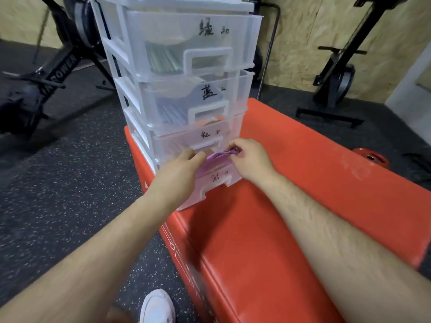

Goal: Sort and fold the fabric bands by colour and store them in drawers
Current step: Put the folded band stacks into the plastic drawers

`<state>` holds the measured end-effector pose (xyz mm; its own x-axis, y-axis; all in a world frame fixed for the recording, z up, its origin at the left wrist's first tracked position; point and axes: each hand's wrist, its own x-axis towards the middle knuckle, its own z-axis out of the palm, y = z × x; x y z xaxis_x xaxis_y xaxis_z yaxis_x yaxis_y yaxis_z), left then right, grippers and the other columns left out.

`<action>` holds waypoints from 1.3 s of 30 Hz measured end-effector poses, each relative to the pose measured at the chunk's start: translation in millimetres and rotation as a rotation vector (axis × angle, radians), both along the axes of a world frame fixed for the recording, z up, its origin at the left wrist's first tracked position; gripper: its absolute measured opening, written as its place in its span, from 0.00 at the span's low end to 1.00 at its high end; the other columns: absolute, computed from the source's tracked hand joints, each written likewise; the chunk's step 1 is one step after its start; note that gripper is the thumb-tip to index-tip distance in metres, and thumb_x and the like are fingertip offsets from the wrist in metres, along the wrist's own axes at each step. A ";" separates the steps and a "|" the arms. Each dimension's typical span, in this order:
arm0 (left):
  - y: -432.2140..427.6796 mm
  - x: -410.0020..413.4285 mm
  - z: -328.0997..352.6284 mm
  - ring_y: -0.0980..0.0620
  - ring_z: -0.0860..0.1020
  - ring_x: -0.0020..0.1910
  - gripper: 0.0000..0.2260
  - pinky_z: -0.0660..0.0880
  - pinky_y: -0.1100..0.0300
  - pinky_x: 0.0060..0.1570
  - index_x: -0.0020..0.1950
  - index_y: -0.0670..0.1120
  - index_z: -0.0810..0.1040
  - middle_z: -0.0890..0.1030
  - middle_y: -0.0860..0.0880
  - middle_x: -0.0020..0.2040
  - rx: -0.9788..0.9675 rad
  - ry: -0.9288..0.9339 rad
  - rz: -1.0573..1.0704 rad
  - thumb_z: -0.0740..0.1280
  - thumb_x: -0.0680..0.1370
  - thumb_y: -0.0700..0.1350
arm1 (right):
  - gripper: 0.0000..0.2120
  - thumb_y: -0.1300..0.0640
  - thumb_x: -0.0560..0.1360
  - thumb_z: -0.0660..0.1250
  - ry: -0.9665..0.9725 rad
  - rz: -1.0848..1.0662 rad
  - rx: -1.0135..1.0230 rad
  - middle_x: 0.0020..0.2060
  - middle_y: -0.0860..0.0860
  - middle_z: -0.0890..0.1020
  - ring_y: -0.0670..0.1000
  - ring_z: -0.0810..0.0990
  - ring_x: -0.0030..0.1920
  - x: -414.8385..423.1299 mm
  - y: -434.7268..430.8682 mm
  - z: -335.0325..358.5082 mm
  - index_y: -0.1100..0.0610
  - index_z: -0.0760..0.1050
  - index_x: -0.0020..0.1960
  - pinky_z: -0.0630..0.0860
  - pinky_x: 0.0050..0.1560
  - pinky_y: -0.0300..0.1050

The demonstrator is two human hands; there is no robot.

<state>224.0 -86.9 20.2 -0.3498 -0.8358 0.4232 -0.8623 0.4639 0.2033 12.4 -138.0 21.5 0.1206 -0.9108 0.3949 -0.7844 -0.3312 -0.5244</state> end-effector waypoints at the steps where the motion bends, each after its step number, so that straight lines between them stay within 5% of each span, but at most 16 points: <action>1: -1.3 -2.1 -2.2 0.39 0.75 0.47 0.18 0.65 0.55 0.38 0.59 0.47 0.72 0.74 0.44 0.52 -0.002 -0.042 0.003 0.62 0.71 0.33 | 0.12 0.66 0.68 0.67 -0.006 -0.007 0.016 0.42 0.46 0.84 0.54 0.79 0.46 0.5 -3.5 -4.2 0.51 0.82 0.45 0.74 0.48 0.50; 9: -11.9 -1.2 -7.4 0.38 0.77 0.44 0.08 0.71 0.51 0.38 0.47 0.42 0.74 0.76 0.42 0.46 0.012 -0.031 -0.014 0.62 0.71 0.33 | 0.16 0.57 0.70 0.64 -0.035 -0.064 0.037 0.53 0.46 0.84 0.53 0.79 0.55 2.6 -5.1 -19.0 0.48 0.83 0.54 0.74 0.62 0.51; 13: -5.8 3.2 -8.8 0.39 0.77 0.44 0.09 0.76 0.49 0.40 0.51 0.42 0.77 0.77 0.44 0.47 -0.057 0.041 -0.080 0.62 0.73 0.38 | 0.14 0.57 0.73 0.64 -0.008 -0.046 -0.176 0.54 0.49 0.80 0.55 0.76 0.57 19.8 34.9 -31.0 0.51 0.81 0.57 0.72 0.63 0.48; 21: 32.4 42.2 -15.3 0.47 0.74 0.47 0.09 0.74 0.53 0.48 0.49 0.43 0.74 0.73 0.49 0.47 -0.175 0.208 -0.018 0.67 0.77 0.49 | 0.17 0.57 0.74 0.64 -0.258 0.024 -0.087 0.58 0.48 0.79 0.50 0.77 0.61 90.5 115.0 -64.1 0.55 0.81 0.62 0.68 0.67 0.38; 24: 37.8 66.4 -22.6 0.50 0.70 0.47 0.18 0.71 0.57 0.51 0.48 0.43 0.71 0.70 0.49 0.48 -0.169 0.245 0.092 0.72 0.75 0.56 | 0.19 0.58 0.73 0.65 -0.271 0.030 -0.030 0.59 0.48 0.77 0.49 0.76 0.62 115.3 125.5 -69.2 0.56 0.79 0.64 0.71 0.67 0.43; 29: 19.1 88.0 -38.4 0.50 0.63 0.71 0.47 0.61 0.56 0.74 0.74 0.40 0.61 0.63 0.45 0.70 0.142 0.352 0.179 0.72 0.68 0.69 | 0.21 0.60 0.75 0.63 -0.238 0.037 0.053 0.64 0.47 0.72 0.49 0.75 0.64 140.3 121.2 -78.5 0.56 0.76 0.67 0.71 0.68 0.43; 32: 5.8 90.0 -41.4 0.52 0.55 0.77 0.54 0.55 0.57 0.76 0.79 0.42 0.50 0.56 0.46 0.78 0.271 0.431 0.158 0.72 0.68 0.69 | 0.22 0.63 0.75 0.61 -0.237 0.034 0.093 0.68 0.46 0.71 0.46 0.72 0.68 146.4 111.5 -81.4 0.58 0.74 0.69 0.67 0.71 0.40; 39: -18.1 97.4 -56.8 0.53 0.68 0.68 0.32 0.65 0.64 0.63 0.72 0.46 0.66 0.70 0.48 0.68 0.241 0.465 0.177 0.74 0.73 0.55 | 0.32 0.65 0.77 0.59 -0.091 0.038 0.253 0.79 0.46 0.60 0.49 0.60 0.77 159.4 80.0 -83.0 0.54 0.60 0.80 0.55 0.74 0.38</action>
